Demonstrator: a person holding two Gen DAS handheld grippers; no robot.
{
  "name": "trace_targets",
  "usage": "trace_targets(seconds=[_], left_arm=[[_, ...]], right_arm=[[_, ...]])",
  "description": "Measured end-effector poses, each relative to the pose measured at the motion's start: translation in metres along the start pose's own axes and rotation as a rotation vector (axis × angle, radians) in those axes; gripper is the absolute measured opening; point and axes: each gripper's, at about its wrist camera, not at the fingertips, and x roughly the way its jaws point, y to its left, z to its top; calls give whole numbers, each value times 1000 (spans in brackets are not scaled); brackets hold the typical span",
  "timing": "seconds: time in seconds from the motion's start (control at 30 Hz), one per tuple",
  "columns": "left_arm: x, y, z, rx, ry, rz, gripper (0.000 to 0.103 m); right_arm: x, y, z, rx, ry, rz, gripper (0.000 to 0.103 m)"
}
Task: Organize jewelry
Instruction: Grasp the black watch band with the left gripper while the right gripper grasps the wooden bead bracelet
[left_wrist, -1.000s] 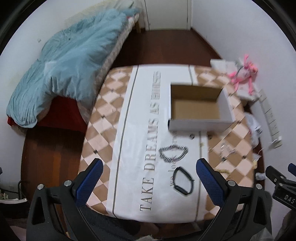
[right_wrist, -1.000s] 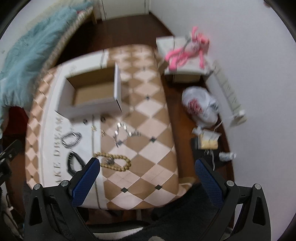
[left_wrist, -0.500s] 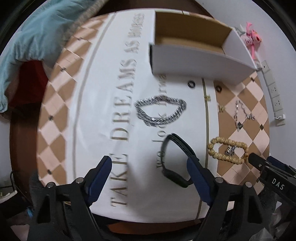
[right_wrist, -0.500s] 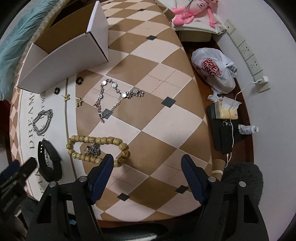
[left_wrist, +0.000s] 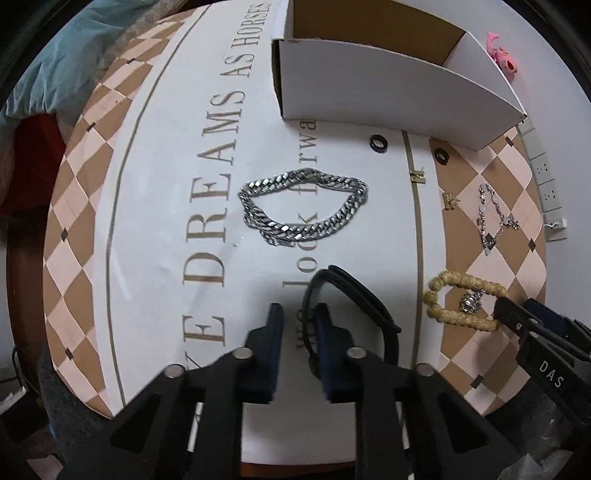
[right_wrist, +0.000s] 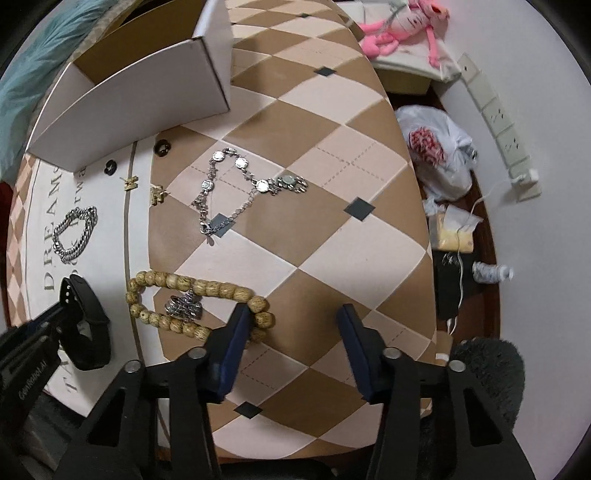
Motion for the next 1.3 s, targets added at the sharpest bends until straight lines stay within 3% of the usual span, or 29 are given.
trace_targets(seconds=[0.1, 0.3, 0.57, 0.73, 0.87, 0.93, 1.0, 1.1, 1.3], left_arm=[[-1, 5, 0, 6, -12, -2, 5], [-19, 13, 1, 18, -53, -23, 3], [-67, 25, 13, 31, -128, -71, 2], [-76, 31, 25, -1, -147, -128, 3], [-57, 30, 21, -103, -45, -172, 11], [-46, 29, 10, -128, 2, -173, 25], [-39, 27, 3, -155, 24, -197, 61], [-30, 19, -3, -172, 48, -227, 63], [-6, -11, -2, -110, 121, -149, 62]], right_arm=[[-2, 8, -3, -35, -22, -5, 10], [-12, 8, -2, -16, -9, 76, 9], [-67, 9, 9, -9, -90, 204, 9], [-90, 15, 20, -23, -139, 227, 9], [-89, 12, 24, -4, -146, 212, 9], [-82, 9, 21, 12, -134, 204, 9], [-74, 4, 18, 24, -121, 196, 9], [-64, -4, 11, 46, -103, 189, 9], [-48, -15, 2, 75, -83, 165, 9]])
